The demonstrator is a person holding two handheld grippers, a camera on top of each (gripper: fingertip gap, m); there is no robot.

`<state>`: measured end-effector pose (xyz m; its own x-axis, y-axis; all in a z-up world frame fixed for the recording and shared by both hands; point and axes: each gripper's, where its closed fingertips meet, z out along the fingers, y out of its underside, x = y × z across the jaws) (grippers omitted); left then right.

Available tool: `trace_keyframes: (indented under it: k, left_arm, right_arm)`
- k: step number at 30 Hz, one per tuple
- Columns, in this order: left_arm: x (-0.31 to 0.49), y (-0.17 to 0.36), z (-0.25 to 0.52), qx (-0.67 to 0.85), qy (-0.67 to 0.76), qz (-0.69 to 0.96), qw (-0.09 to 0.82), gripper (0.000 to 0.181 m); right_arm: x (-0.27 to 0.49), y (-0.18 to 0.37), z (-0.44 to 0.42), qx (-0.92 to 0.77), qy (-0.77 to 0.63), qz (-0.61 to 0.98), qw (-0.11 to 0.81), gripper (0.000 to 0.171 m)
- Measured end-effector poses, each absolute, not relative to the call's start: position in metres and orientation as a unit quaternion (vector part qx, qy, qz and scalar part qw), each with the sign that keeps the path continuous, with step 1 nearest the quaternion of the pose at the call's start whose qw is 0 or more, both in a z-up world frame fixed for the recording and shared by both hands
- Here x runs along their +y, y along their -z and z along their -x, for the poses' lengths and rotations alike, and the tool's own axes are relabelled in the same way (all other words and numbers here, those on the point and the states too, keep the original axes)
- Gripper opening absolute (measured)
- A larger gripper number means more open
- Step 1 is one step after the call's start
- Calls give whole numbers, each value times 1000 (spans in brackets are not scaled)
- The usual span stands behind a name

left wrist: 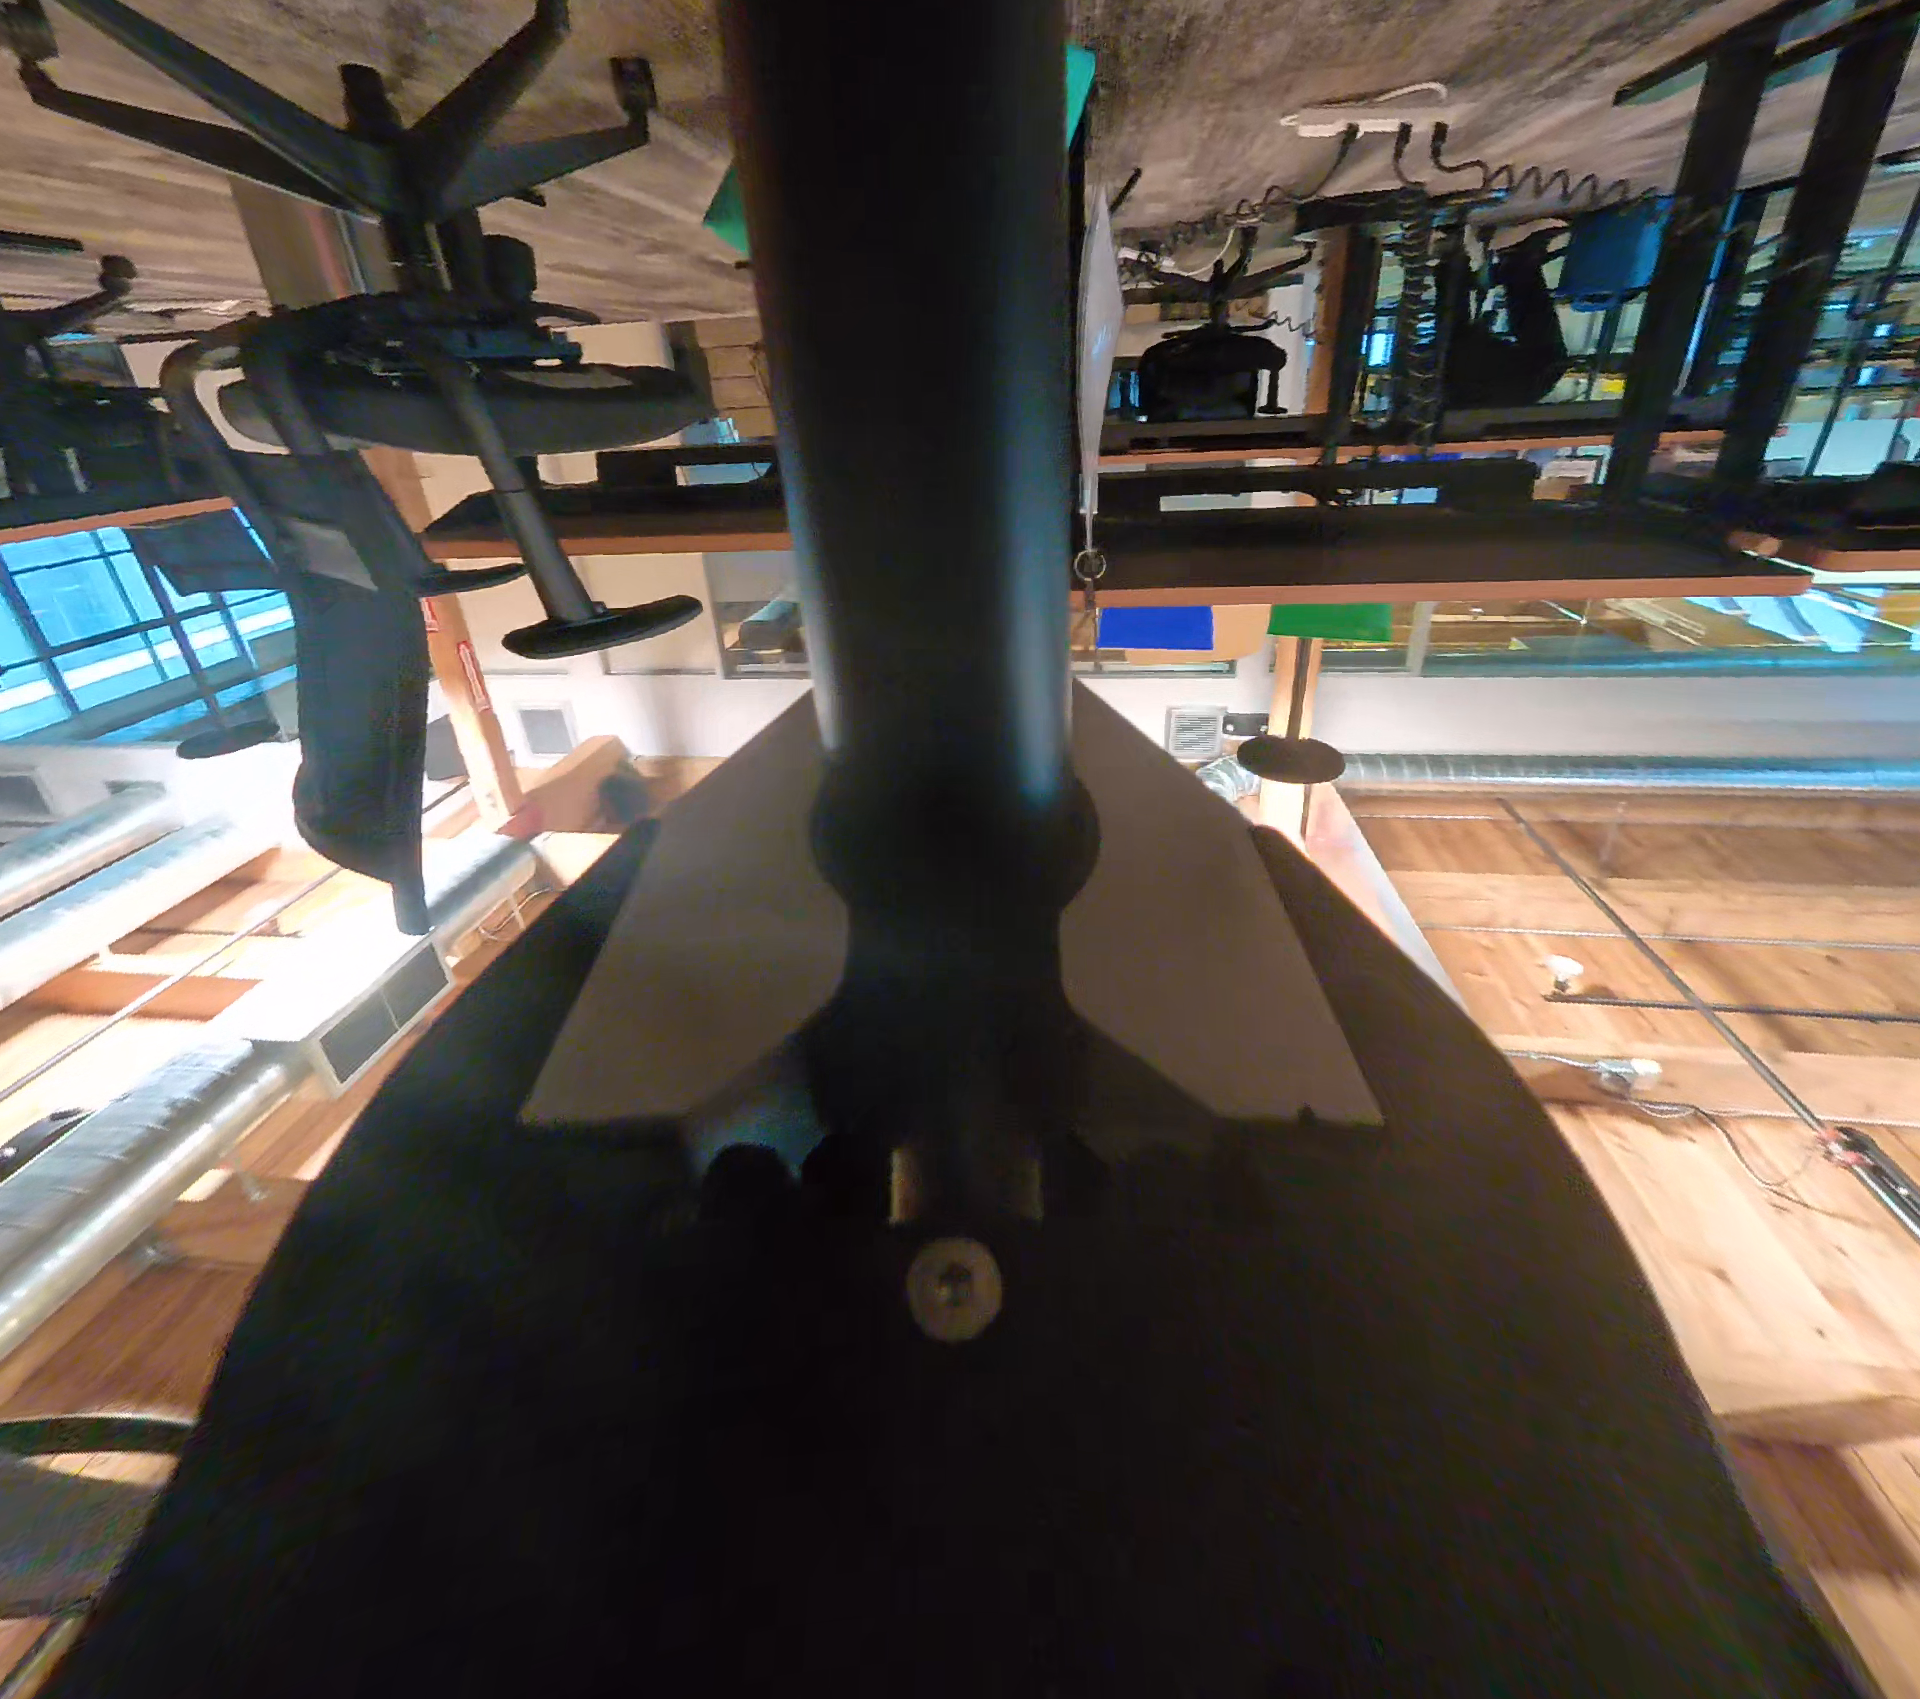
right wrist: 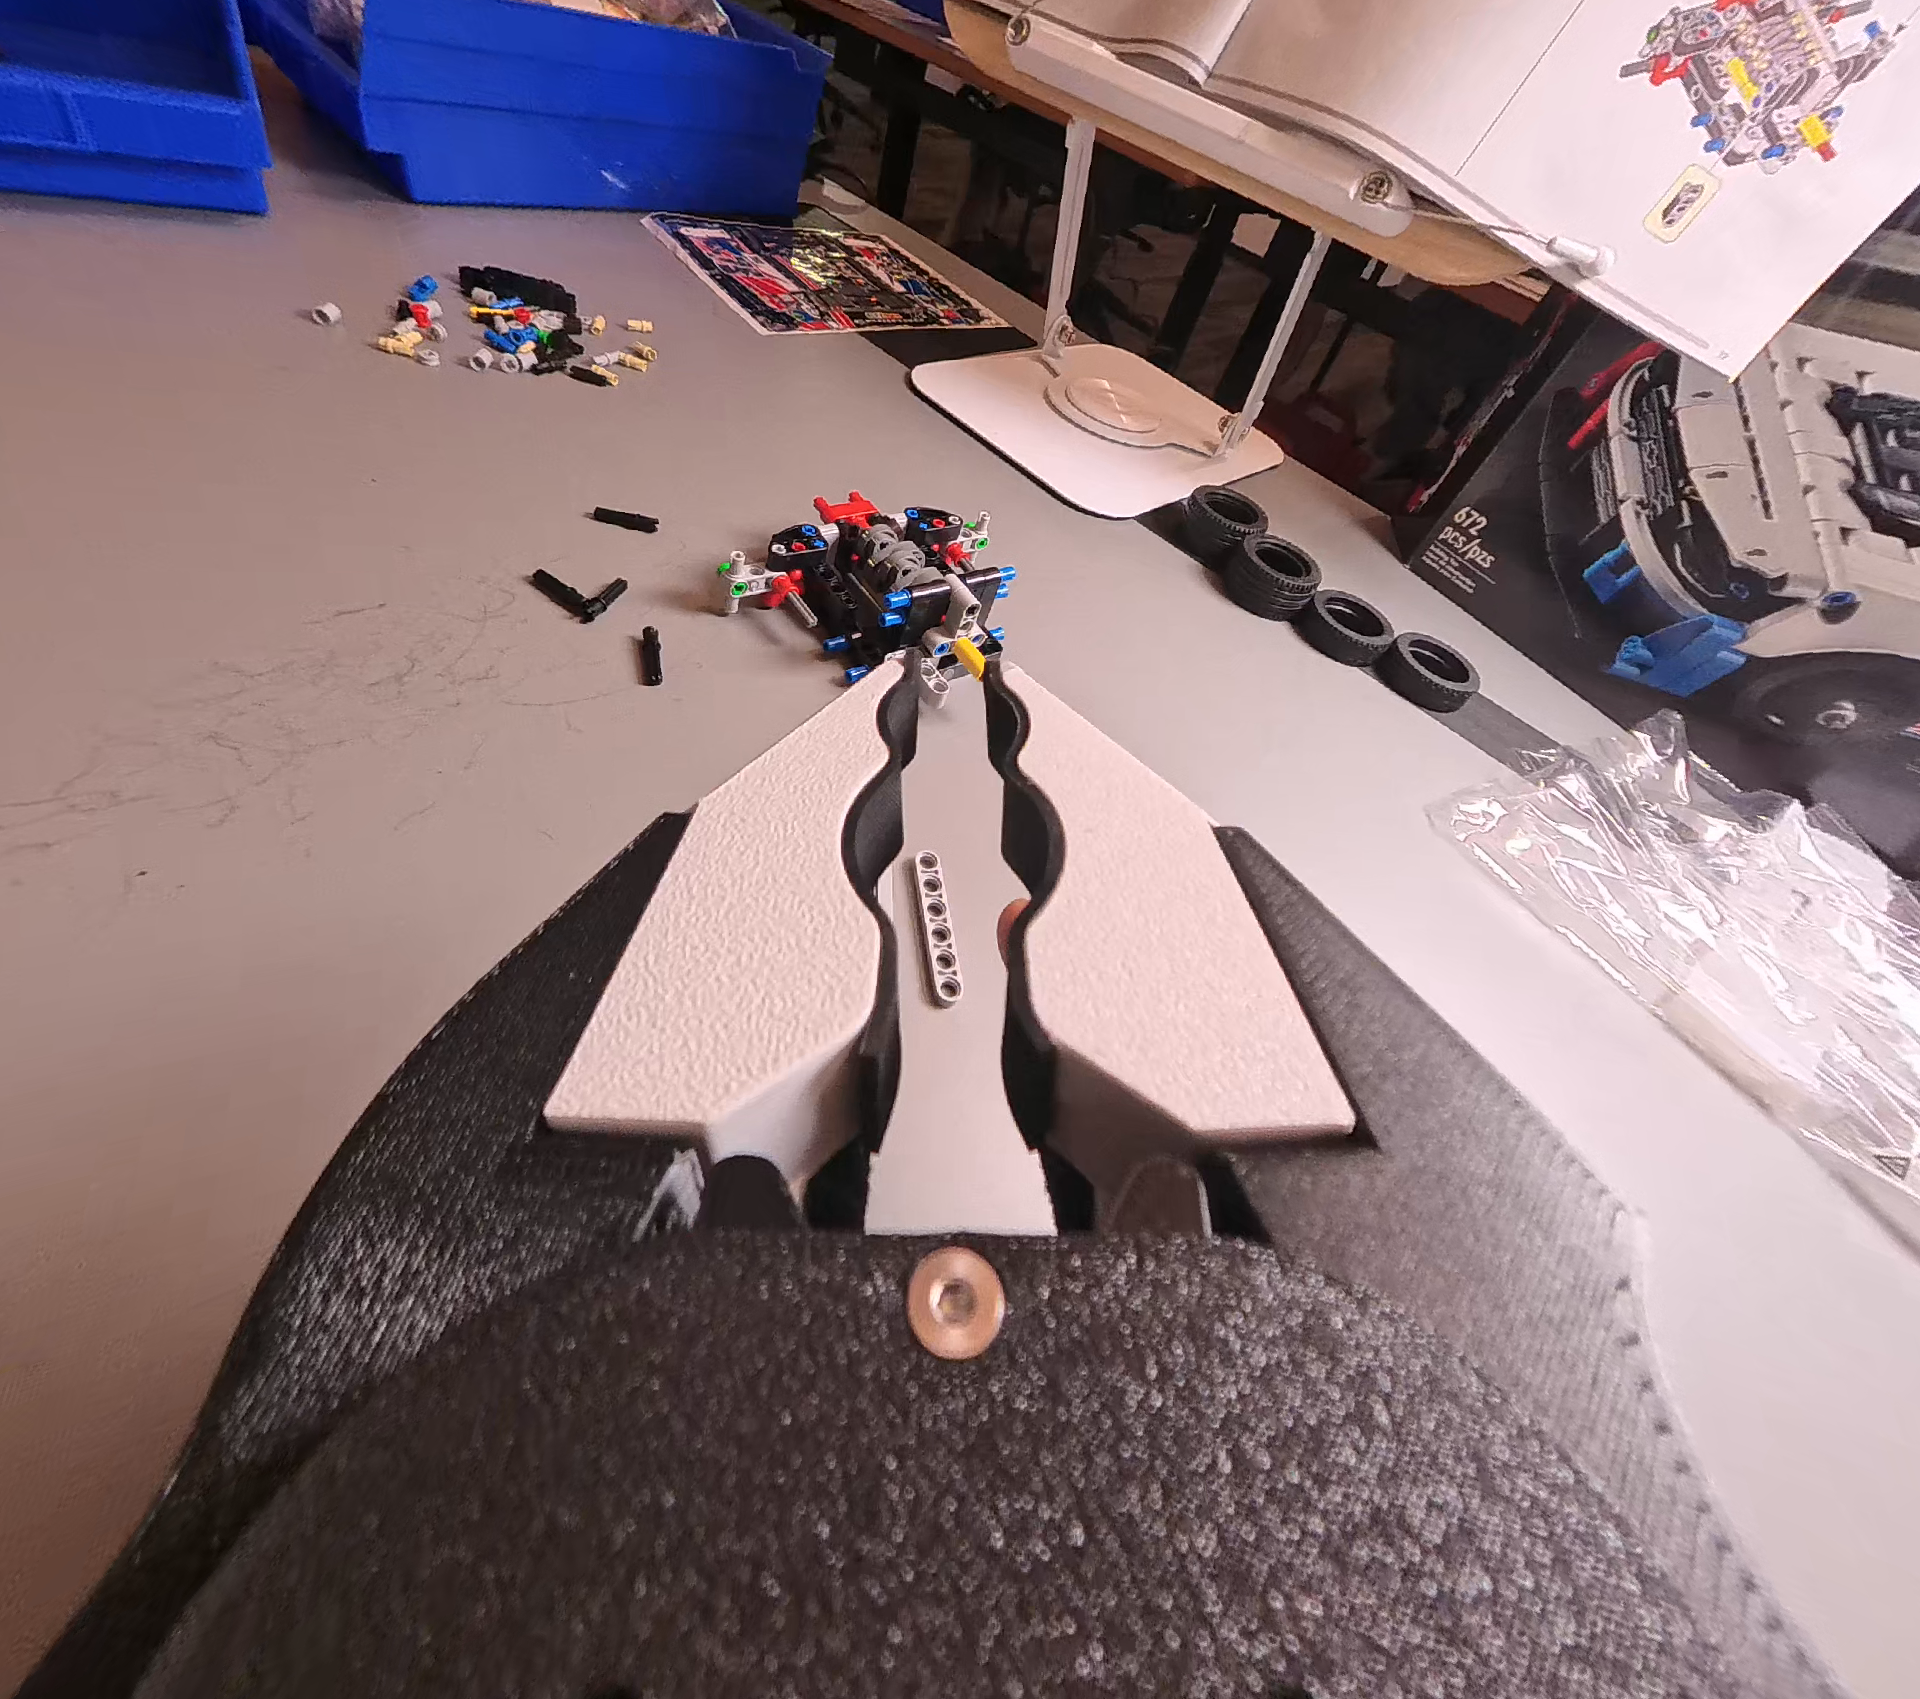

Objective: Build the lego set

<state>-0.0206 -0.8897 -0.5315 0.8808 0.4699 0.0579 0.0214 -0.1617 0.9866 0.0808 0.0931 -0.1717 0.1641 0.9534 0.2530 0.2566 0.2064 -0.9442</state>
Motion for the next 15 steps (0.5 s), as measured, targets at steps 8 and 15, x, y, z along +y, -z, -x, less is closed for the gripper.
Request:
trace_keyframes:
  k: [8, 15]
  left_arm:
    - [-855, 520, 47, 194, -176, -793, 549, 45]
    - [-722, 334, 254, 389, 107, -902, 152, 27]
  right_arm:
    - [94, 170, -81, -560, -320, 539, 542, 9]
    - [99, 172, -86, -554, -307, 544, 550, 10]
